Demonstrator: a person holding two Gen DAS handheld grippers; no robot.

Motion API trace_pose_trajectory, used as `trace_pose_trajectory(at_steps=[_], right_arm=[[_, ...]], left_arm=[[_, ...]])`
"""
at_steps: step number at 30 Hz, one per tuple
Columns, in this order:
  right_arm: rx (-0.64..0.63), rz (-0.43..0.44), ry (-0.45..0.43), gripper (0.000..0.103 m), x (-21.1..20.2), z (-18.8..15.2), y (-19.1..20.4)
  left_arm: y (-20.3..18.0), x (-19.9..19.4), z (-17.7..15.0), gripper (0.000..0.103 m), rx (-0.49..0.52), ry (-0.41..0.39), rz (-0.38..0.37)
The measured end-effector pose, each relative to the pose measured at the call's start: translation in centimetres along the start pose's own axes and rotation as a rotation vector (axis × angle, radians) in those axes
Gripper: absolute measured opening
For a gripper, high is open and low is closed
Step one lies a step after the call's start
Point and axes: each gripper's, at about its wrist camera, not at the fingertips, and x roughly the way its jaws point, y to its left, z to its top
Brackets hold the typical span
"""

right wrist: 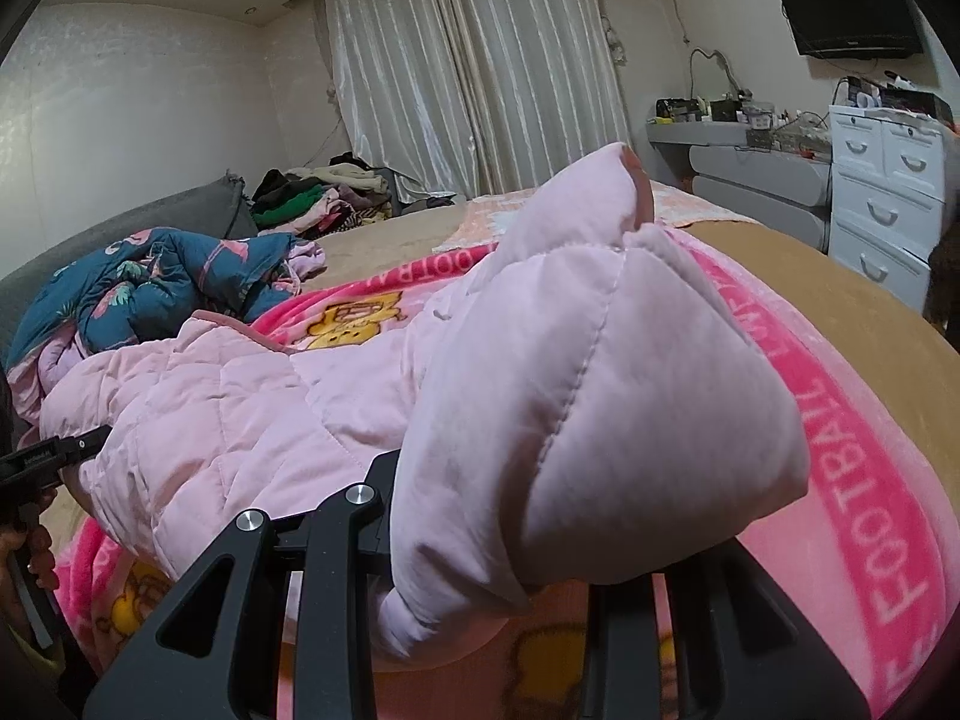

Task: Fold large clothes
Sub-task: 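Fold the lifted jacket over onto itself with both tools, then lay the folded jacket down and open both tools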

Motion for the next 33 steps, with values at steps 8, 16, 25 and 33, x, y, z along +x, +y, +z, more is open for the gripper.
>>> trace_pose_trajectory(at_steps=[8,16,25,33], right_arm=[[0.021,-0.017,0.036,0.029,-1.5,-1.8,0.0],[0.068,-0.022,0.085,0.03,-2.0,-3.6,-0.6],[0.273,-0.03,0.23,0.054,1.5,-5.1,-3.6],[0.39,-0.079,0.271,0.096,1.0,-5.6,-5.2]], left_arm=[[1.2,-0.3,-0.3,0.034,0.008,0.025,0.015],[2.5,-0.3,-1.4,0.037,-0.015,0.049,0.02],[3.3,1.2,-2.3,0.048,-0.053,0.088,0.059],[4.3,0.7,-3.3,0.068,-0.097,0.114,0.071]])
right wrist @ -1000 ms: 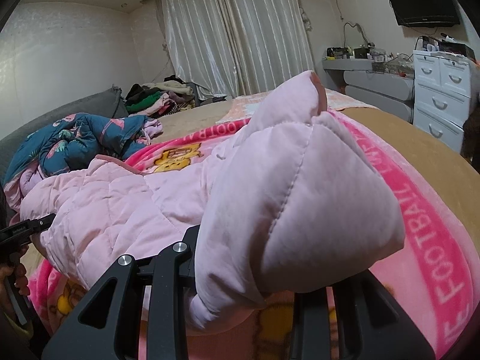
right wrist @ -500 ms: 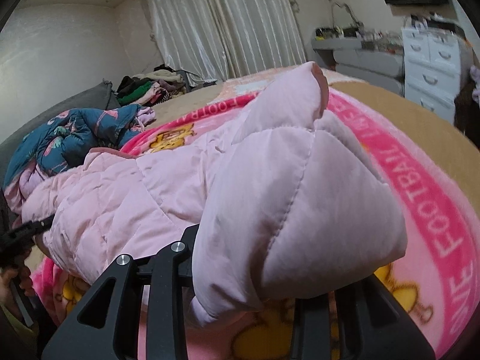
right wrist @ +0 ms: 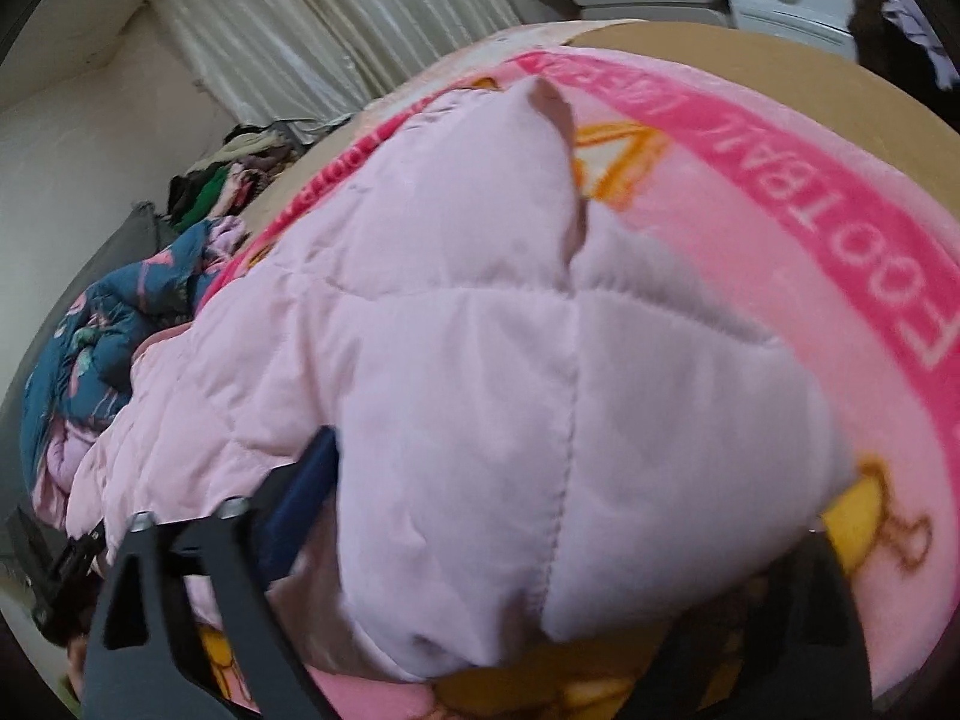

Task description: Fold large clothes

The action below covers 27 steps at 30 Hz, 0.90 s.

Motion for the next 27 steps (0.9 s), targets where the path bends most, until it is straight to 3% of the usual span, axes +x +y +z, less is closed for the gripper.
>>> trace_pose_trajectory(at_steps=[4,7,10,18,23,27], right_arm=[[0.032,-0.027,-0.037,0.098,-2.2,0.3,-1.0],[0.016,-0.074,-0.13,0.099,-5.4,-0.2,-1.3],[-0.009,-0.045,-0.201,0.099,-8.7,-1.0,-1.4],[-0.241,-0.06,-0.317,0.099,-15.6,-5.2,1.8],[-0.363,-0.038,-0.339,0.099,-17.7,-7.3,4.8],[-0.415,-0.002,-0.306,0.099,-18.2,-8.7,6.8]], left_arm=[[0.5,-1.4,-0.7,0.082,0.004,0.002,0.025],[0.8,-3.4,-1.3,0.085,-0.011,-0.02,0.019],[0.4,-5.8,-1.9,0.094,0.02,-0.055,0.02],[-1.9,-10.8,-3.3,0.094,0.103,-0.134,0.009],[-4.1,-12.1,-3.9,0.094,0.155,-0.152,0.012],[-5.7,-12.8,-4.8,0.094,0.193,-0.153,0.005]])
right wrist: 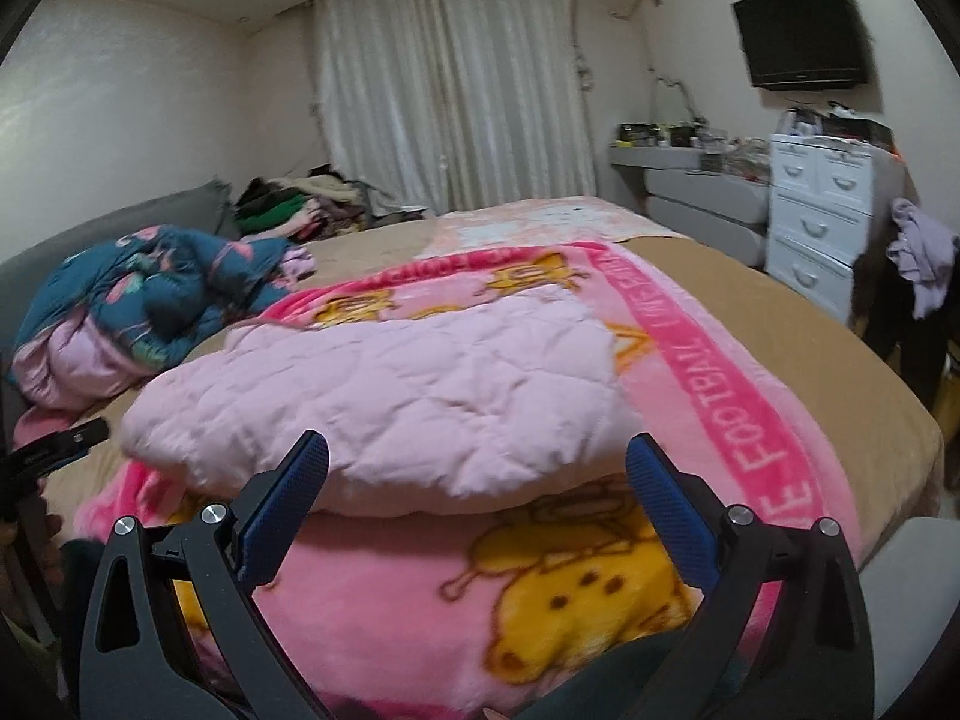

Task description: Fold large clothes

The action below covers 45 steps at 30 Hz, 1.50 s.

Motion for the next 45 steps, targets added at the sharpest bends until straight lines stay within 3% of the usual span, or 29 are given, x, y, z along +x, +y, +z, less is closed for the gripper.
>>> trace_pose_trajectory(at_steps=[16,45], right_arm=[[-0.137,0.073,0.093,0.099,1.1,-2.0,7.2],[-0.131,0.073,0.096,0.099,1.4,-2.3,7.2]], left_arm=[[-3.8,-0.2,-2.5,0.094,0.084,0.038,-0.035],[-5.1,-0.8,-3.0,0.094,0.132,0.03,-0.015]])
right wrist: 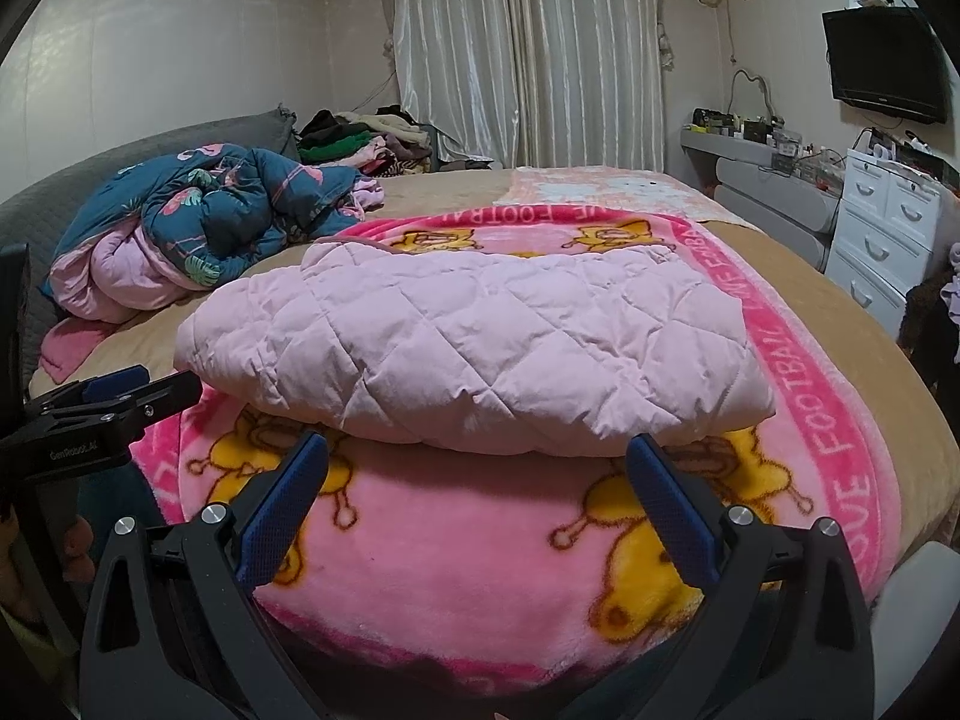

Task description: Fold large clothes

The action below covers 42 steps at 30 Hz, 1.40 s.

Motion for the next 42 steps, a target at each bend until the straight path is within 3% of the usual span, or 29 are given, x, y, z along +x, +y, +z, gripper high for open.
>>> trace_pose_trajectory(at_steps=[42], right_arm=[[0.002,-0.006,-0.001,0.099,-0.08,-0.05,-0.12]], left_arm=[[0.13,-0.24,0.16,0.094,0.003,-0.006,-0.005]])
